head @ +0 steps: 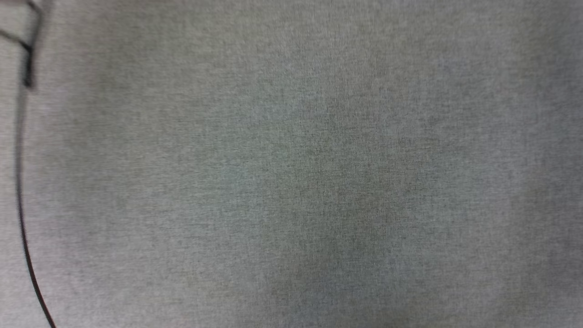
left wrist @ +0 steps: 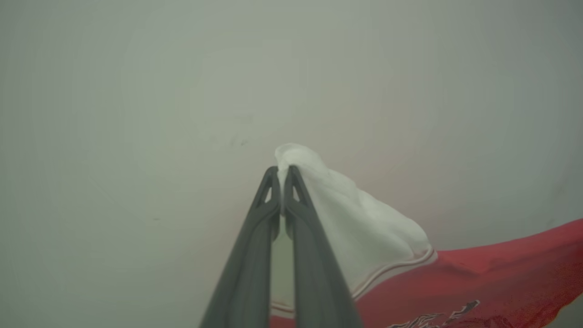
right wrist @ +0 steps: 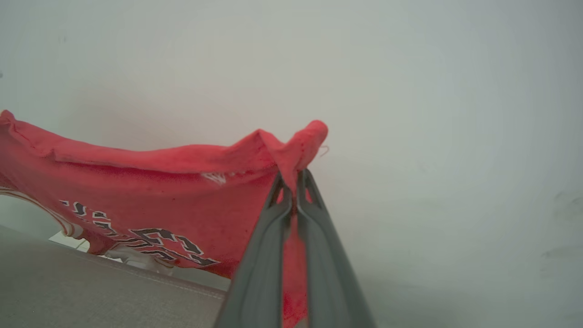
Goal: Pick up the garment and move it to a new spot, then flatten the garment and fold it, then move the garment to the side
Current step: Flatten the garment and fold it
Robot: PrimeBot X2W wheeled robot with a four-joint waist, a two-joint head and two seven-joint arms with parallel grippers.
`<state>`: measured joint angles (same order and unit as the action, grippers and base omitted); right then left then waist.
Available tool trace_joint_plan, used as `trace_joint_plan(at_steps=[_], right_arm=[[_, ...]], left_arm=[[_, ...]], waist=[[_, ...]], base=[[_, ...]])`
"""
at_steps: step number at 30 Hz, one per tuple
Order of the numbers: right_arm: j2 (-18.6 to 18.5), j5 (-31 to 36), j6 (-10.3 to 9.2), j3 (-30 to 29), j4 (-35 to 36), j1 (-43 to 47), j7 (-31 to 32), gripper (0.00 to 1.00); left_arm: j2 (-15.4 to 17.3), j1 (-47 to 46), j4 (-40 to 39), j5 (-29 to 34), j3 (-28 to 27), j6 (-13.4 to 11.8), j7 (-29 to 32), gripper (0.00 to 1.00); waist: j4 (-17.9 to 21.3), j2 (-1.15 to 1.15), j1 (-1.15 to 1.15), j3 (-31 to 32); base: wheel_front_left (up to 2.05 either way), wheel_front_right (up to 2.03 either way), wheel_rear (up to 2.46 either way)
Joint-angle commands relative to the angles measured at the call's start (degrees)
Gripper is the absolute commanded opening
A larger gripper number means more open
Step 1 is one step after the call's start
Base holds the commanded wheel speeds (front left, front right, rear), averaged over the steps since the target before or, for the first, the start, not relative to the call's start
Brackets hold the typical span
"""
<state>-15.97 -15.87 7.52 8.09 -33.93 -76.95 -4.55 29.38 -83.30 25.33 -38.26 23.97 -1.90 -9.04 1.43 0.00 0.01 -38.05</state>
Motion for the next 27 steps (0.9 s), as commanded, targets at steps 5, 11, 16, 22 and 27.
trace_joint_plan(at_steps=[5, 11, 16, 22, 27], right_arm=[[-1.4, -3.4, -0.05, 3.0, -2.4, 10.7, -1.7, 0.00], [-3.5, -9.5, -0.06, 8.1, -2.8, 23.0, -0.7, 0.00], [-6.4, -15.5, -0.05, 12.0, -0.8, 32.6, 0.2, 0.00], [-9.5, -20.8, -0.05, 14.6, 3.2, 41.8, 1.1, 0.00], [-11.5, -25.0, -0.05, 15.1, 6.6, 47.1, 0.7, 0.00]], left_arm=[[-0.9, 16.3, -3.8, -2.2, 0.5, -1.6, -3.5, 0.00], [0.3, 35.7, -10.7, -3.1, 2.4, -4.5, -4.6, 0.00], [1.8, 50.4, -14.5, -4.8, 4.3, -6.0, -4.3, 0.00], [4.4, 64.3, -18.7, -7.1, 5.8, -7.7, -2.9, 0.00], [7.5, 72.4, -23.5, -8.3, 5.9, -9.9, -1.6, 0.00]], waist=[[-1.2, 0.00, -0.01, 6.2], [-2.4, 0.00, -0.01, 12.9], [-3.6, 0.00, -0.01, 18.1], [-4.5, 0.00, -0.01, 23.0], [-4.9, 0.00, -0.01, 25.8]], base=[[0.00, 0.00, 0.00], [0.00, 0.00, 0.00], [0.00, 0.00, 0.00], [0.00, 0.00, 0.00], [0.00, 0.00, 0.00]])
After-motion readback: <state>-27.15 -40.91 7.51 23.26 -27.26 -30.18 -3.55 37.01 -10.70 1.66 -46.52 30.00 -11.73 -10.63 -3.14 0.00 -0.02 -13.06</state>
